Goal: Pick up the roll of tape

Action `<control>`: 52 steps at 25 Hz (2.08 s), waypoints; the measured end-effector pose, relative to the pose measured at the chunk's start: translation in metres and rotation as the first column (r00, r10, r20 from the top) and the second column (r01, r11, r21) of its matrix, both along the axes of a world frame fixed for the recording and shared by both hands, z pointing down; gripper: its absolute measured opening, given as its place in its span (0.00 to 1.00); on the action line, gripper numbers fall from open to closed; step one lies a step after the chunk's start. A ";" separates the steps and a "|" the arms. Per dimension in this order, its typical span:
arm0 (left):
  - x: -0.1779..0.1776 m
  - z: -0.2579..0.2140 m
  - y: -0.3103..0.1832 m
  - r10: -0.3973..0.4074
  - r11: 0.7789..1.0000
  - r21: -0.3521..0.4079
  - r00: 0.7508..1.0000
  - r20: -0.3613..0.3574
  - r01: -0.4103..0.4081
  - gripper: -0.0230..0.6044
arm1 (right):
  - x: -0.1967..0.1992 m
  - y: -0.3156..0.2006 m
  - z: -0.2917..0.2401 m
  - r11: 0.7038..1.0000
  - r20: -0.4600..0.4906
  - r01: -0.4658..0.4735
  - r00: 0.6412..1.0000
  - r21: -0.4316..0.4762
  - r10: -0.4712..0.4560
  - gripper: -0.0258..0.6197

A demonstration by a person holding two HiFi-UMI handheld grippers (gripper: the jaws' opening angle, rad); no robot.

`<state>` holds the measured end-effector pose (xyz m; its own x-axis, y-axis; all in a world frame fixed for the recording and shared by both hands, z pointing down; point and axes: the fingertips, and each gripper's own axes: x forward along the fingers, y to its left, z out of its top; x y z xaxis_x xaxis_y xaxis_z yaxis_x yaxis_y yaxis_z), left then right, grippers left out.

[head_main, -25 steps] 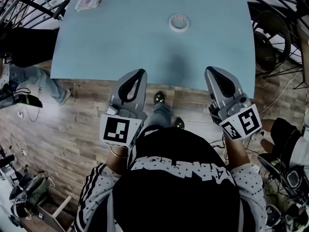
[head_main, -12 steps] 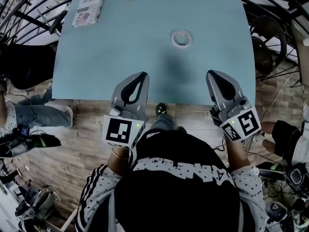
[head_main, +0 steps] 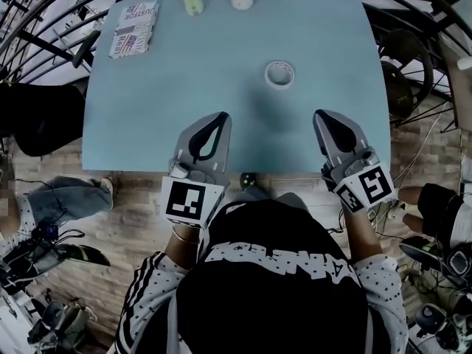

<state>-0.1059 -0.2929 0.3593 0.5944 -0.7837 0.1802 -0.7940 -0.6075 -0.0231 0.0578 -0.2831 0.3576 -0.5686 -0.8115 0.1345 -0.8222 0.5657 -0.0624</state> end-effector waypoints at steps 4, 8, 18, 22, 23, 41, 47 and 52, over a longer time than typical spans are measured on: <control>0.000 -0.001 0.000 -0.002 1.000 0.004 1.000 -0.001 0.002 0.04 | 0.000 -0.005 0.010 1.000 -0.033 0.007 0.999 -0.017 -0.007 0.04; -0.002 0.002 -0.005 -0.015 0.999 -0.039 1.000 -0.007 0.014 0.04 | -0.003 -0.020 0.025 0.998 -0.086 0.022 0.996 -0.050 -0.026 0.04; -0.019 0.004 -0.025 -0.115 0.992 -0.042 0.993 0.002 0.115 0.04 | -0.007 -0.066 0.071 0.989 -0.170 0.094 0.979 -0.113 -0.112 0.06; -0.021 0.002 -0.038 -0.148 0.988 -0.038 0.989 0.008 0.148 0.04 | -0.009 -0.088 0.091 0.982 -0.212 0.118 0.966 -0.148 -0.148 0.08; -0.021 0.003 -0.040 -0.155 0.987 -0.040 0.988 0.012 0.156 0.04 | -0.010 -0.093 0.096 0.979 -0.221 0.126 0.962 -0.159 -0.160 0.09; -0.042 0.020 -0.049 -0.298 0.950 -0.082 0.953 0.047 0.301 0.04 | -0.023 -0.133 0.193 0.915 -0.431 0.228 0.826 -0.332 -0.362 0.23; -0.064 0.031 -0.043 -0.351 0.926 -0.116 0.932 0.088 0.360 0.04 | -0.032 -0.144 0.220 0.906 -0.517 0.244 0.756 -0.347 -0.402 0.23; -0.071 0.032 -0.039 -0.379 0.918 -0.097 0.923 0.065 0.383 0.04 | -0.037 -0.148 0.232 0.894 -0.541 0.259 0.723 -0.366 -0.431 0.23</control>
